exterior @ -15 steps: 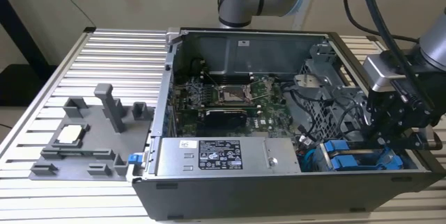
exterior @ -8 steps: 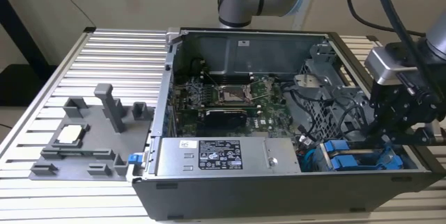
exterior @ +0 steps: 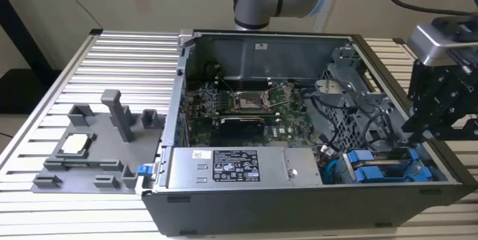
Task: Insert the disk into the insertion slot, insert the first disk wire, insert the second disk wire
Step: 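Insert the first disk wire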
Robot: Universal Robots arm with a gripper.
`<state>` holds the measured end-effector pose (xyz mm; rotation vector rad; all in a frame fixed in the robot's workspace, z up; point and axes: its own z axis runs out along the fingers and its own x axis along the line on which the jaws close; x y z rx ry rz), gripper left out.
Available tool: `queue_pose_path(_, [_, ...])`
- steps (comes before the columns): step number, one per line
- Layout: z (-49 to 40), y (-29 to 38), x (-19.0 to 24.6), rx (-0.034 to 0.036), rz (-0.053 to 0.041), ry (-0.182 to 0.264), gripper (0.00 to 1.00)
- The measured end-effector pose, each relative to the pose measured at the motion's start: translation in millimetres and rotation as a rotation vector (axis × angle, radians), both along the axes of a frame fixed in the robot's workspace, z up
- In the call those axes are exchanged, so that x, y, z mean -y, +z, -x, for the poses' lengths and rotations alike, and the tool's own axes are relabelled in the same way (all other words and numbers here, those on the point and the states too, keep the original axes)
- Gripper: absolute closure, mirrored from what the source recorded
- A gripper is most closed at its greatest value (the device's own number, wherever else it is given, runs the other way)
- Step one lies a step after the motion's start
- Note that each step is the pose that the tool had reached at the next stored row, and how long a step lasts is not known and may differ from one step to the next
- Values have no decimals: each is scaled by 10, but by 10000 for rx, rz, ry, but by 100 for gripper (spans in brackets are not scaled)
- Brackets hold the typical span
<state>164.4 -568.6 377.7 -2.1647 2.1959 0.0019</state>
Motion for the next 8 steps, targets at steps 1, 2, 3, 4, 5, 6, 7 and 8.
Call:
queue_pose_path(1, [0,42,0,0,-1,0,73])
queue_pose_path(2, [0,89,0,0,-1,-1,73])
queue_pose_path(3, [0,136,0,0,1,-1,73])
queue_pose_path(4, [0,178,0,0,-1,0,73])
queue_pose_path(5, [0,205,-1,0,1,0,73])
queue_pose_path(6, [0,219,-2,0,0,0,73])
queue_pose_path(7, [0,218,-2,0,-2,0,73])
queue_pose_path(8, [0,218,-2,0,-2,0,73])
